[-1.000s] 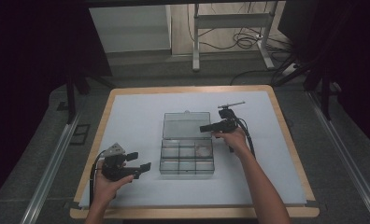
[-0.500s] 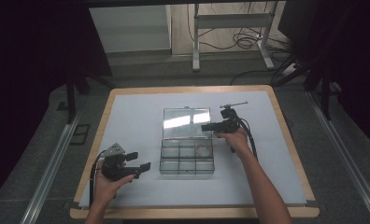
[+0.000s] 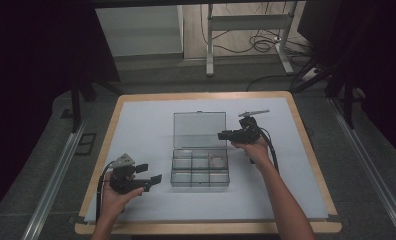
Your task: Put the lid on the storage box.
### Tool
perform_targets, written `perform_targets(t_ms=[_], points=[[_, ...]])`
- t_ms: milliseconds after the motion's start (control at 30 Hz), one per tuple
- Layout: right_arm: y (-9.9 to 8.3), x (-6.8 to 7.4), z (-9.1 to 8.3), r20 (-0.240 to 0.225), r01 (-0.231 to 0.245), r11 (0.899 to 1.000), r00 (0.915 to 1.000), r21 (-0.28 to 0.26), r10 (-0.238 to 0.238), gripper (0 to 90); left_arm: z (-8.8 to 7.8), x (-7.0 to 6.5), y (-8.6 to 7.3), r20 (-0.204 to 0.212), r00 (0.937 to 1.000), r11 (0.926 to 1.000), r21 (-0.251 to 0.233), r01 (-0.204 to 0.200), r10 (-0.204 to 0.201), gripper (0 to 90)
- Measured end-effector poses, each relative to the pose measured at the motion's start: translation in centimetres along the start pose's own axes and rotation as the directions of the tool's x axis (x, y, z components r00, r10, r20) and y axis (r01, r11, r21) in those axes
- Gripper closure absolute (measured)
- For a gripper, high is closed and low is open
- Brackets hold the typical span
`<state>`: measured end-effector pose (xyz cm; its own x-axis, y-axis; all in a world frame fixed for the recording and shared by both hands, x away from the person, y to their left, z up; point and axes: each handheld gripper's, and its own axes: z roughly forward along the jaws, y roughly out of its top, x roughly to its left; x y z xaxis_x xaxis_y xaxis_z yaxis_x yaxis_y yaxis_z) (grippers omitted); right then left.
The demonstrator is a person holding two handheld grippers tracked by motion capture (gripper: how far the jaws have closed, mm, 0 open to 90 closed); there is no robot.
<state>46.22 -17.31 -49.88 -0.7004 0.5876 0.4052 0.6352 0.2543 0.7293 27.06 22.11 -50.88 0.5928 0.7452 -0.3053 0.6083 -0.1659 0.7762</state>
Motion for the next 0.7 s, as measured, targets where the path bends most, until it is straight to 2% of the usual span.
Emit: perform_targets(t_ms=[700], points=[[-0.10,0.53,-0.82,-0.006,0.064,0.998,0.9979,-0.031,-0.064,72.0,0.15,-0.01,-0.03,0.003,1.0000,1.0000,0.008,-0.002,0.002,21.2]])
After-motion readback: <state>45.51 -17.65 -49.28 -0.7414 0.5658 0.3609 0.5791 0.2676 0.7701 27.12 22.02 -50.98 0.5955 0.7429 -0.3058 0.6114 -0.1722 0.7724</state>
